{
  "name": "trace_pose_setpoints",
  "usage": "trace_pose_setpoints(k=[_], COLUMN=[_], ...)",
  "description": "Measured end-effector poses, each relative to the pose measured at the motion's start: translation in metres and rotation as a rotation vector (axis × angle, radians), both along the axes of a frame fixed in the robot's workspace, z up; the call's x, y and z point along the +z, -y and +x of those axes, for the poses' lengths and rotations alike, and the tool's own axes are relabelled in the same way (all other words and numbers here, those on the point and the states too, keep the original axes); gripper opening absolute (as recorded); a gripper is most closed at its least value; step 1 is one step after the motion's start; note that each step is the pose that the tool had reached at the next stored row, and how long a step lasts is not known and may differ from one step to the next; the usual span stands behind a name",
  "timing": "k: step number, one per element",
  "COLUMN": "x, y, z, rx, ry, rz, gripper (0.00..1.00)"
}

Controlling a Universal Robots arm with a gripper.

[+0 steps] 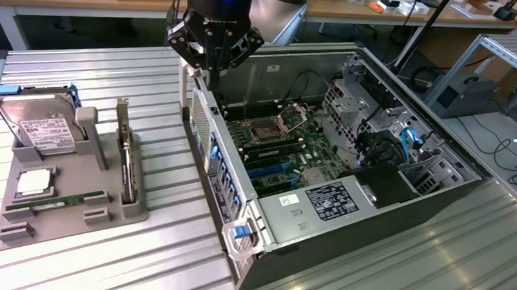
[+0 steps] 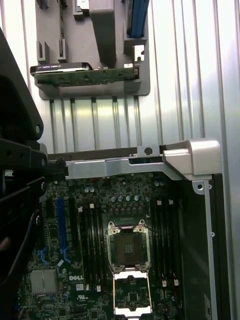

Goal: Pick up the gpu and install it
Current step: 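Reach for the gpu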

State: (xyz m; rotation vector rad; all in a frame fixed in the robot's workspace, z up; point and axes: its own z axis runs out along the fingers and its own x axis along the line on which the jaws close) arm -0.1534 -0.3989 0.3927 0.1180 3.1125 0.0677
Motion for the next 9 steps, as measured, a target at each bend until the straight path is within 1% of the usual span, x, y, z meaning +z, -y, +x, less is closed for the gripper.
trace_pose_setpoints(k=[9], x=[0.0], y=[0.0], z=[-0.0065], rx=[0.0], ry=[0.0], rz=[0.0], gripper=[0.11])
